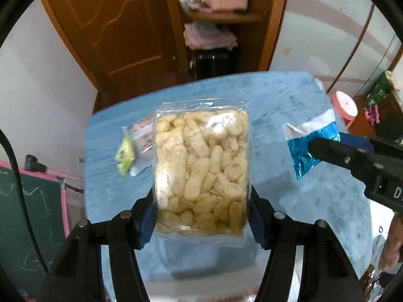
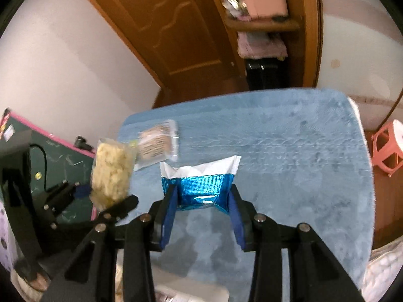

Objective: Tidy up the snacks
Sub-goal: 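Carry the puffed-corn bag into the tray with left tool while right tool drops blue bar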

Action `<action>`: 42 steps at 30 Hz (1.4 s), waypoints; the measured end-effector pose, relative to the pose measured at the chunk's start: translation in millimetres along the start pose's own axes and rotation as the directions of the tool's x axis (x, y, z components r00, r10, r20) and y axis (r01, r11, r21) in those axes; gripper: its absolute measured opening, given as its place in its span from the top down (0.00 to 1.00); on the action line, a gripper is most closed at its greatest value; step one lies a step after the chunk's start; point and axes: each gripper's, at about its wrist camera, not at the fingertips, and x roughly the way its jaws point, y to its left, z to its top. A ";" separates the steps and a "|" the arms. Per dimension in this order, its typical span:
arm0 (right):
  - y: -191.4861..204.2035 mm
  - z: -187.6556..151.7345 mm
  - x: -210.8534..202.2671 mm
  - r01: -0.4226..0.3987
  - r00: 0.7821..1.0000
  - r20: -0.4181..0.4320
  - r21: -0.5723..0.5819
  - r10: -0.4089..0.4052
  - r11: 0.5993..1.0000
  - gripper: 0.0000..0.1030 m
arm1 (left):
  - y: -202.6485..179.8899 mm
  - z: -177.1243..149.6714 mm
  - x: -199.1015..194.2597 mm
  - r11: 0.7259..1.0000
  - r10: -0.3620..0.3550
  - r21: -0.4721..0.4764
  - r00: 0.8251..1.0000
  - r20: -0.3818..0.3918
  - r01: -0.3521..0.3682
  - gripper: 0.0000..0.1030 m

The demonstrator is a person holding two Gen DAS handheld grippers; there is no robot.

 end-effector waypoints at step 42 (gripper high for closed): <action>107.8 -240.4 -100.5 0.044 0.977 0.214 -0.161 -0.008 0.986 0.60 | 3.7 -280.1 -106.5 0.989 0.055 -0.147 0.990 0.134 -0.035 0.40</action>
